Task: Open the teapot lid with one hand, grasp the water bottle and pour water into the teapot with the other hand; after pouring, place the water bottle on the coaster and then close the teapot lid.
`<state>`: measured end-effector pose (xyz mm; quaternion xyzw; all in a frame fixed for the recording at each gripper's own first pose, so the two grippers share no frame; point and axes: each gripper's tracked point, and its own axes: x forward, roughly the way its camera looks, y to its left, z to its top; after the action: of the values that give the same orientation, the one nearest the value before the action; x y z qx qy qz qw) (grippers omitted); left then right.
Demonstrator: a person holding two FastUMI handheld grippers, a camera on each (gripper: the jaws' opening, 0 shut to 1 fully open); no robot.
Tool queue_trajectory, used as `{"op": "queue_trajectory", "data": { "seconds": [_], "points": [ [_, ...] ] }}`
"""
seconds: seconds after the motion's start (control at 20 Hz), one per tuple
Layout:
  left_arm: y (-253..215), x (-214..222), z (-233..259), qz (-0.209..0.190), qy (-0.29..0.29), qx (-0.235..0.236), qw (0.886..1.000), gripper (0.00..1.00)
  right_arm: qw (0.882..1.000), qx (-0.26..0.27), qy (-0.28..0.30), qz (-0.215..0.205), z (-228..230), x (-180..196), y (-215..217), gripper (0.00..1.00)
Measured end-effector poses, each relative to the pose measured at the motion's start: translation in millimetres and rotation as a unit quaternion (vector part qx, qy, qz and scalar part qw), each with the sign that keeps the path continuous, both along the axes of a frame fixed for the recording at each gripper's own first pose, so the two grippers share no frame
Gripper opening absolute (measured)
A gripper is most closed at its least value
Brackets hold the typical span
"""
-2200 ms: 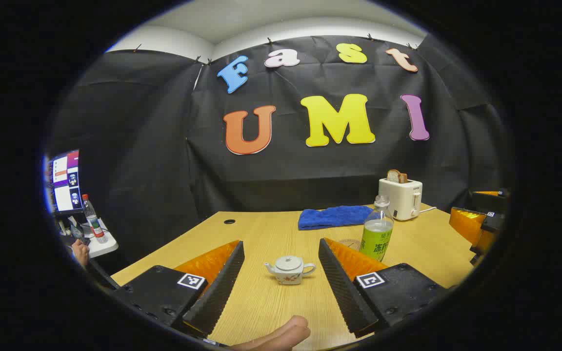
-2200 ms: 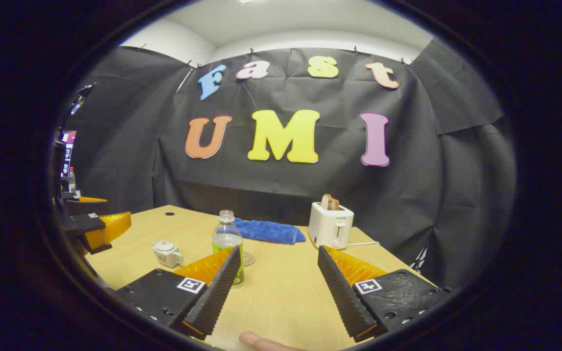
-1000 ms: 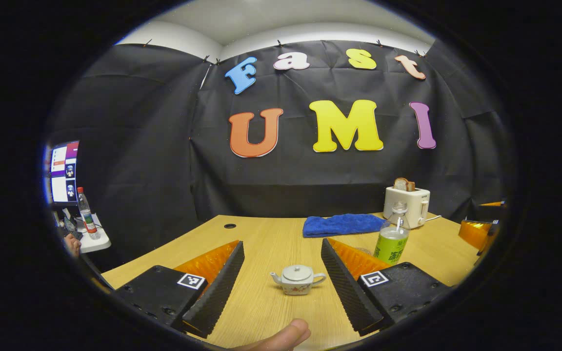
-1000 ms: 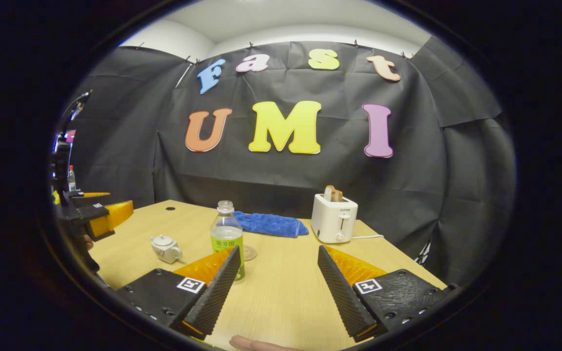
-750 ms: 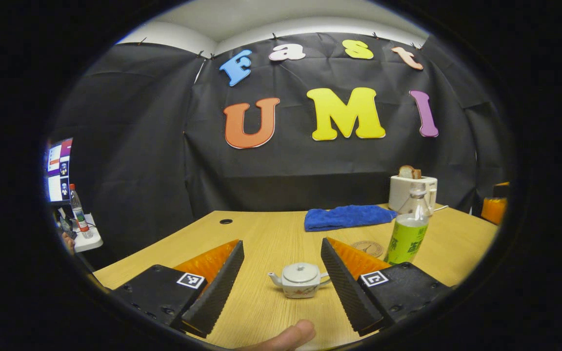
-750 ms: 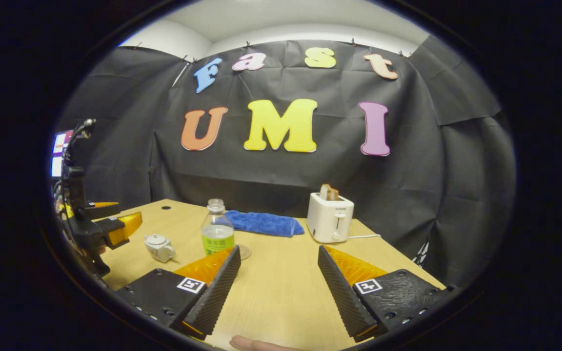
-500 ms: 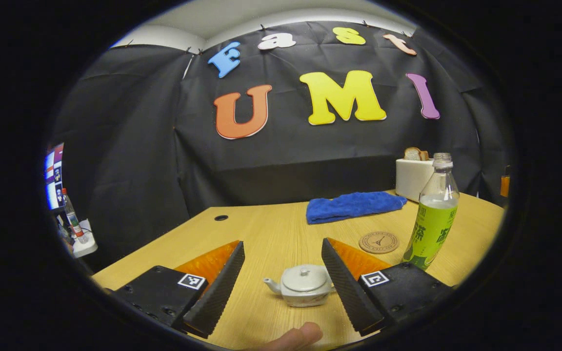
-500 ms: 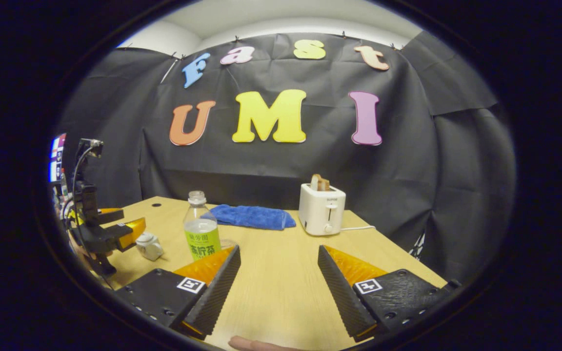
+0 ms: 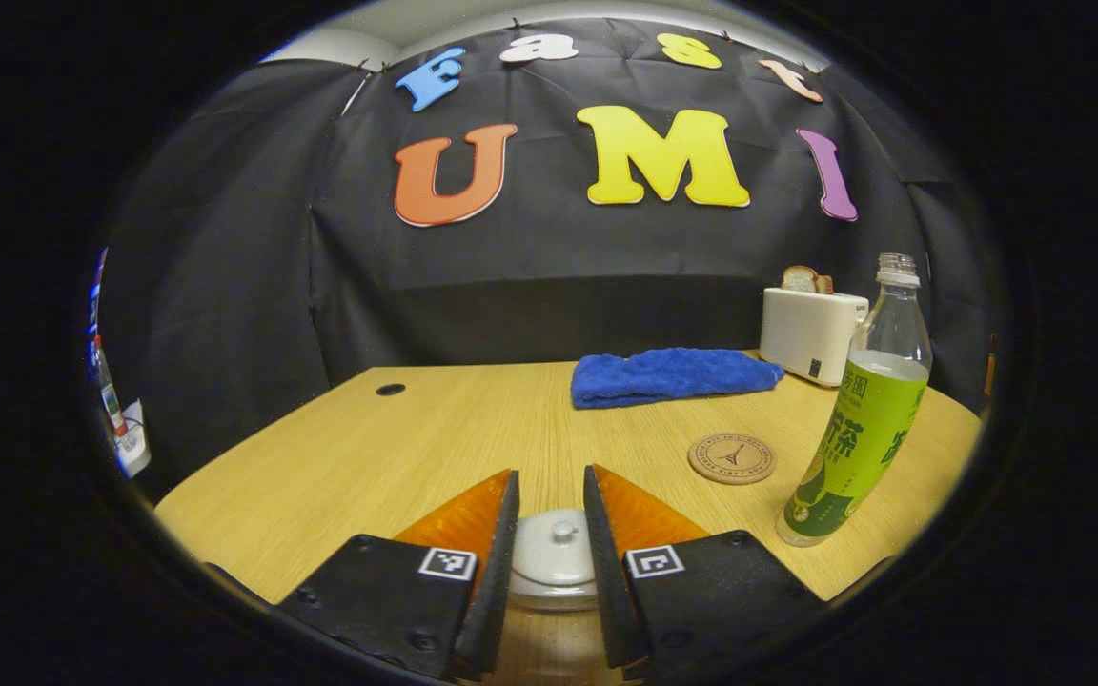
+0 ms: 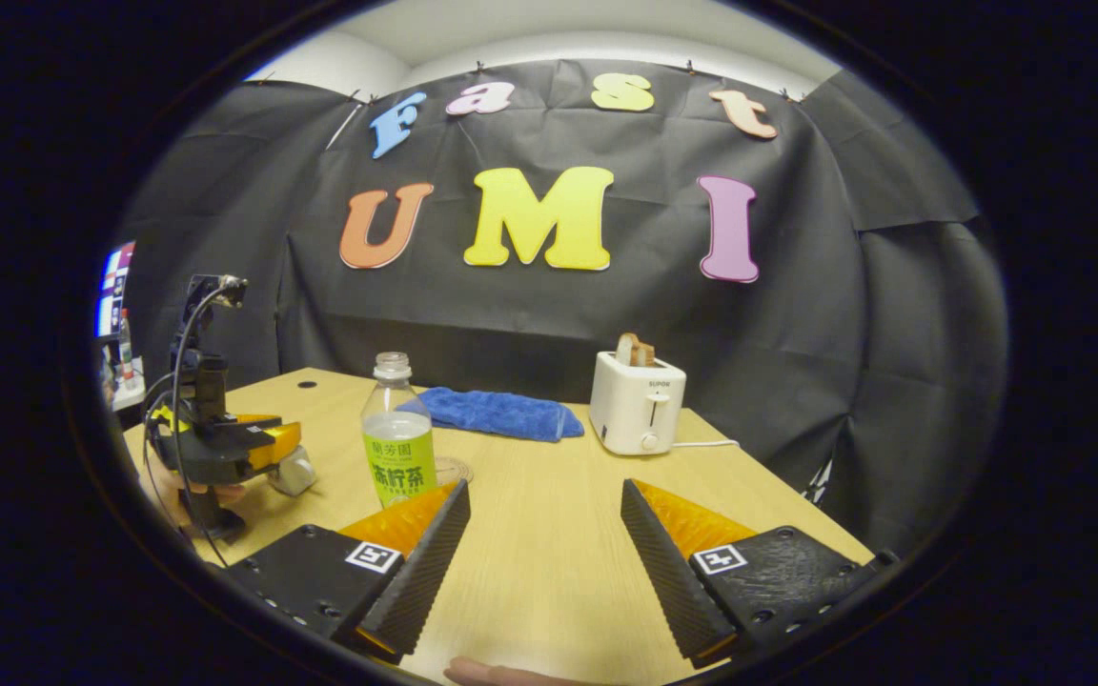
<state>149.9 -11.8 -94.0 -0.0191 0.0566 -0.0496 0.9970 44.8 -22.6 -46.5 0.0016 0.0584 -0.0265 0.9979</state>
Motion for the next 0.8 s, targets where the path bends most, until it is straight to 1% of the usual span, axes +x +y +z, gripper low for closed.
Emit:
{"op": "queue_trajectory", "data": {
  "seconds": [0.05, 0.2, 0.25, 0.3, 0.4, 0.45, 0.5, 0.6, 0.65, 0.7, 0.75, 0.8],
  "points": [
    [0.7, 2.3, -1.6, 0.002, 0.001, 0.001, 1.000, 0.38, 1.000, 0.003, 0.003, -0.005, -2.1, 0.5, -0.4, 0.95],
    [-1.7, 1.9, 1.2, -0.005, -0.004, -0.001, 1.000, 0.20, 1.000, 0.014, 0.014, 0.009, -8.5, 2.5, 9.4, 0.95],
    [-0.2, 1.2, 2.9, -0.002, -0.004, 0.002, 1.000, 0.16, 1.000, 0.015, 0.015, 0.011, -11.4, 2.9, 11.4, 0.95],
    [0.7, 1.7, 2.3, -0.001, 0.000, 0.001, 1.000, 0.07, 1.000, 0.016, 0.017, 0.013, -13.1, 4.3, 14.7, 0.95],
    [-0.7, 0.0, 3.4, -0.005, 0.014, -0.018, 1.000, 0.05, 0.999, 0.022, 0.022, 0.015, -19.4, 6.6, 20.1, 0.95],
    [2.6, -1.7, 8.1, -0.002, 0.016, -0.028, 0.999, 0.05, 0.999, 0.028, 0.023, 0.009, -21.7, 9.3, 19.2, 0.95],
    [5.3, -4.3, 15.6, -0.002, 0.013, -0.039, 0.999, 0.05, 0.999, 0.035, 0.022, 0.006, -23.6, 11.1, 19.2, 0.93],
    [10.5, -11.2, 32.5, 0.002, 0.005, -0.052, 0.999, 0.05, 0.998, 0.050, 0.023, 0.016, -28.9, 13.6, 29.4, 0.98],
    [15.4, -15.7, 41.1, 0.008, -0.001, -0.046, 0.999, 0.05, 0.998, 0.054, 0.023, 0.024, -31.2, 14.7, 36.5, 0.98],
    [19.4, -20.9, 49.1, 0.011, -0.009, -0.037, 0.999, 0.05, 0.998, 0.055, 0.021, 0.033, -32.0, 16.2, 43.1, 0.95],
    [22.8, -27.0, 56.5, 0.012, -0.017, -0.030, 0.999, 0.06, 0.997, 0.056, 0.016, 0.043, -33.1, 18.1, 49.7, 0.95],
    [25.0, -33.8, 61.7, 0.011, -0.021, -0.026, 0.999, 0.05, 0.997, 0.059, 0.007, 0.048, -31.8, 20.2, 56.8, 0.95]
  ]
}}
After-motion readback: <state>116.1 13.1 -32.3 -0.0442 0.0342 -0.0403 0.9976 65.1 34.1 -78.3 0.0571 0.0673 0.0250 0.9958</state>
